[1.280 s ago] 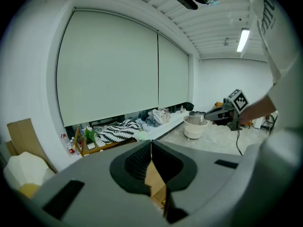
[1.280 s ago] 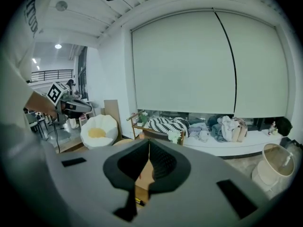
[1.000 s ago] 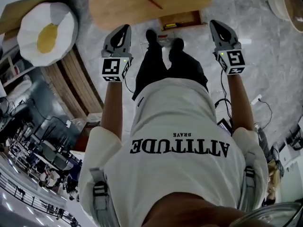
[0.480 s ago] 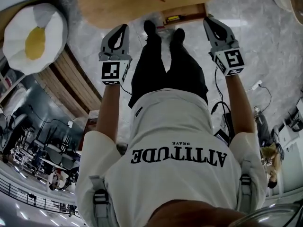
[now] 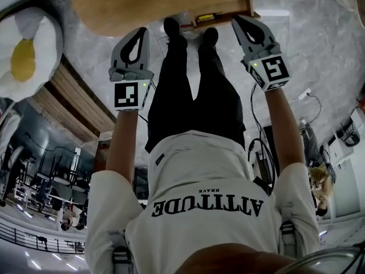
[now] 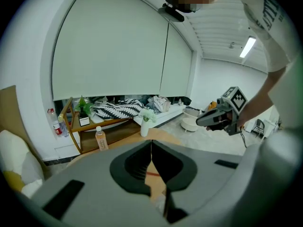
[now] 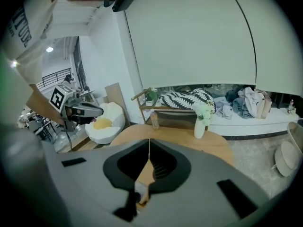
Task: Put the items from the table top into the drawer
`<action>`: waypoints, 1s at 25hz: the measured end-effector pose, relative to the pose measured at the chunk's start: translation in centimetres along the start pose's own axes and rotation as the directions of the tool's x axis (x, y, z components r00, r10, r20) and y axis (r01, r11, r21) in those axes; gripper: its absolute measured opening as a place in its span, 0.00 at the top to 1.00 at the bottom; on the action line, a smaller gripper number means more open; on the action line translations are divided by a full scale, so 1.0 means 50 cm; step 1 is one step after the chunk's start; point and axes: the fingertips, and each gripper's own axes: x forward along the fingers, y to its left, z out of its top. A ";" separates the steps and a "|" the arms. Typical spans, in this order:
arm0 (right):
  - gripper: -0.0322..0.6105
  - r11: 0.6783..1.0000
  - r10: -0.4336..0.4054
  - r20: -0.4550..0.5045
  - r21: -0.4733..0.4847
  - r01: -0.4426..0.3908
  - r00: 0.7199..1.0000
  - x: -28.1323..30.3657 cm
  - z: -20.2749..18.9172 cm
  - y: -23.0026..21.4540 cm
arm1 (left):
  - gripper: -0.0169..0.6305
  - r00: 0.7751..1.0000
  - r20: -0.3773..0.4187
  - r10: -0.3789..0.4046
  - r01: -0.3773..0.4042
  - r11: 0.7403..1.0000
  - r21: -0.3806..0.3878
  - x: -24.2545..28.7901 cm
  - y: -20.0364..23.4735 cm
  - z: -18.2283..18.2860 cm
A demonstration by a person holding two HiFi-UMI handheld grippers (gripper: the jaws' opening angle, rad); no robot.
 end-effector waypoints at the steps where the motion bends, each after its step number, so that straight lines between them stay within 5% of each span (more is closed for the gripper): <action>1: 0.92 1.000 -0.001 0.007 -0.001 0.001 1.000 0.013 -0.004 -0.003 | 0.94 1.000 -0.008 0.001 -0.001 1.000 -0.004 0.007 0.005 -0.017; 14: 0.92 1.000 0.031 -0.050 0.005 -0.030 0.998 0.201 -0.129 -0.052 | 0.94 0.997 -0.046 0.060 -0.065 0.991 -0.118 0.111 0.073 -0.195; 25: 0.88 0.986 0.101 -0.178 0.149 -0.075 0.979 0.383 -0.279 -0.070 | 0.94 0.997 -0.055 0.048 -0.057 0.980 -0.193 0.206 0.097 -0.328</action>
